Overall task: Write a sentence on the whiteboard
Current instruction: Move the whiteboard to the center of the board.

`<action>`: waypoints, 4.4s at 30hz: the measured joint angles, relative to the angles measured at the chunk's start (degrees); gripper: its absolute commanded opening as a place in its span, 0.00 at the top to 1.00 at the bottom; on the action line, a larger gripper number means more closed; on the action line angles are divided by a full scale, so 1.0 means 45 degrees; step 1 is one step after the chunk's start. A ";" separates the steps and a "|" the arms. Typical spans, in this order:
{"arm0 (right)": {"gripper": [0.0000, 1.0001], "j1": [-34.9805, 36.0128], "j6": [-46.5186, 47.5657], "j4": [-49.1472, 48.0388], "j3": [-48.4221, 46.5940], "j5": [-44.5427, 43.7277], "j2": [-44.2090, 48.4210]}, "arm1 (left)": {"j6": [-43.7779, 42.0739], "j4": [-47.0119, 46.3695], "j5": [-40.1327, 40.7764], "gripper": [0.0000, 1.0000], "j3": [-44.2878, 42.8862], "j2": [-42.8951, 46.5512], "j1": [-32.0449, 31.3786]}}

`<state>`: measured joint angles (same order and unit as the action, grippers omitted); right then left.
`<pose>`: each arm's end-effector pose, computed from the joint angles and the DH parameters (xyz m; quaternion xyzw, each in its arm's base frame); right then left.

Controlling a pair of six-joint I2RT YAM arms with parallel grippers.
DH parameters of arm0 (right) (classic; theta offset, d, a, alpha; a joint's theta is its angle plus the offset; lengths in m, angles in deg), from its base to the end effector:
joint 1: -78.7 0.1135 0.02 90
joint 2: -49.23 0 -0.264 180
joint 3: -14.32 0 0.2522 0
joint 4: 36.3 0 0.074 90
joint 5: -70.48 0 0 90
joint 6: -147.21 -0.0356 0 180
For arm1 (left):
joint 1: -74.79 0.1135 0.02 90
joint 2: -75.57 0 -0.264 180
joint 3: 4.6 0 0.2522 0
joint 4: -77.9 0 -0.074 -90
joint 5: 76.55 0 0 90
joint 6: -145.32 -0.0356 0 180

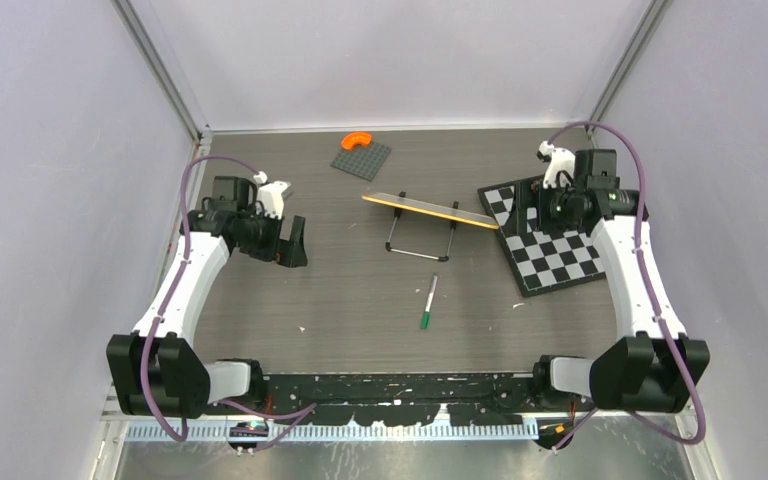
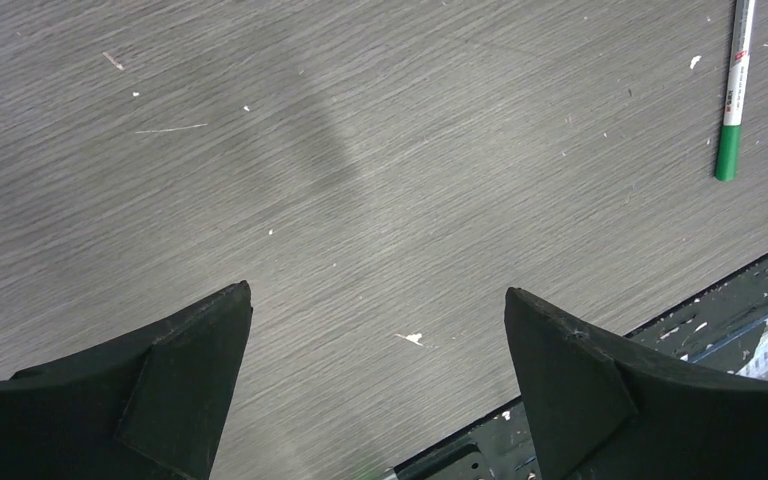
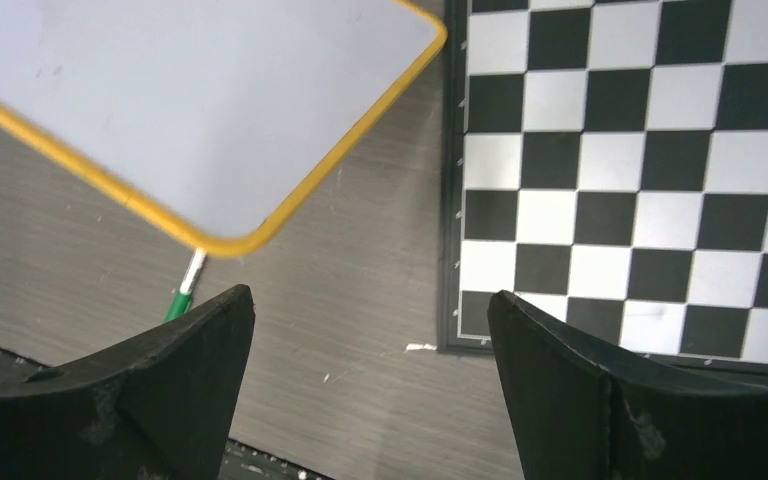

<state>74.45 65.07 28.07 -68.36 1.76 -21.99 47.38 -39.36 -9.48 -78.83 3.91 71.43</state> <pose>0.2471 -0.0054 0.3281 -0.0880 0.9295 0.1411 0.3293 0.2408 -0.0280 0.2828 0.1441 0.9374 -0.1818 0.2597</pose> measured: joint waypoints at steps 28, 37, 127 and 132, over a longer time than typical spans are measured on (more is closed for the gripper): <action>0.66 0.2657 -0.0447 -0.2317 -0.8189 -0.1336 -1.1759 | 0.0646 0.0180 -0.0903 0.00 -0.0539 0.0680 -0.0005; 0.67 0.2837 -0.0442 -0.2249 -0.8714 -0.1180 -1.2818 | 0.0758 0.0223 -0.0908 0.00 -0.0709 0.0714 -0.0005; 0.56 0.7014 1.6976 0.0636 -0.8495 0.2385 -1.3430 | 0.0510 0.1719 -0.4167 0.00 -0.2637 -0.0884 0.1681; 0.53 0.7145 1.7184 0.0874 -0.8485 0.2390 -1.3425 | 0.0510 0.1753 -0.4153 0.00 -0.2637 -0.0884 0.1700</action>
<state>106.61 142.40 32.01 -106.55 12.51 -82.40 49.67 -31.47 -28.17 -90.70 -0.07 79.08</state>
